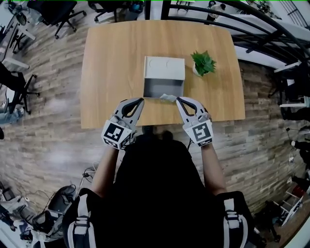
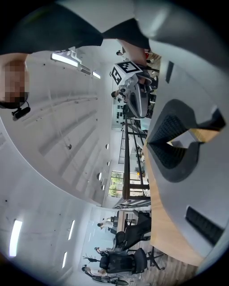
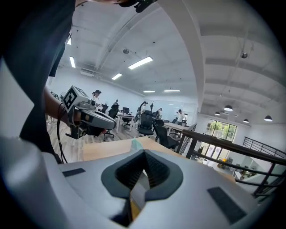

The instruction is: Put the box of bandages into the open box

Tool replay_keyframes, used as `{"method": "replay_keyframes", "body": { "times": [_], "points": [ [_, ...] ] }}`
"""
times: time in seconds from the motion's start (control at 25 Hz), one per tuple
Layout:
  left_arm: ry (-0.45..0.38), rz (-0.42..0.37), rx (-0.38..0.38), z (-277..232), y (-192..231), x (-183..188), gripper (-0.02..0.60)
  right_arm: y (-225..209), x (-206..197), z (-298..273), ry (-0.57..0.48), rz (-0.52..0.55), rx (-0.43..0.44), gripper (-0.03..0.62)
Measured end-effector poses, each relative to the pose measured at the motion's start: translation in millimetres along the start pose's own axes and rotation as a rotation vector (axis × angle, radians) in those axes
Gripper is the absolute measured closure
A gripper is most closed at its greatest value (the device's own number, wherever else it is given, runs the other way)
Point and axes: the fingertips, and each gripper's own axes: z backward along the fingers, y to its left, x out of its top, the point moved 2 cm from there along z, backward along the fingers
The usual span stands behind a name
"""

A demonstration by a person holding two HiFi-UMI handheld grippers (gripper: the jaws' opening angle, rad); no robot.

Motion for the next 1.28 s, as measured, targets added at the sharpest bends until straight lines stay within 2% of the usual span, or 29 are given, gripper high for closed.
{"method": "replay_keyframes", "body": {
  "times": [0.28,0.52,0.88,1.28],
  "points": [
    [0.004,0.008,-0.067,-2,37,-2,0.558,5,9,-25,0.023,-0.012,-0.068,0.569],
    [0.004,0.022,-0.071,2,53,-5,0.56,11,6,-38,0.051,-0.02,-0.061,0.569],
    [0.016,0.047,0.013,18,75,-15,0.558,15,-11,-61,0.088,-0.025,-0.011,0.569],
    [0.038,0.032,0.037,4,74,-19,0.558,2,-28,-76,0.098,0.004,0.039,0.569]
  ]
}}
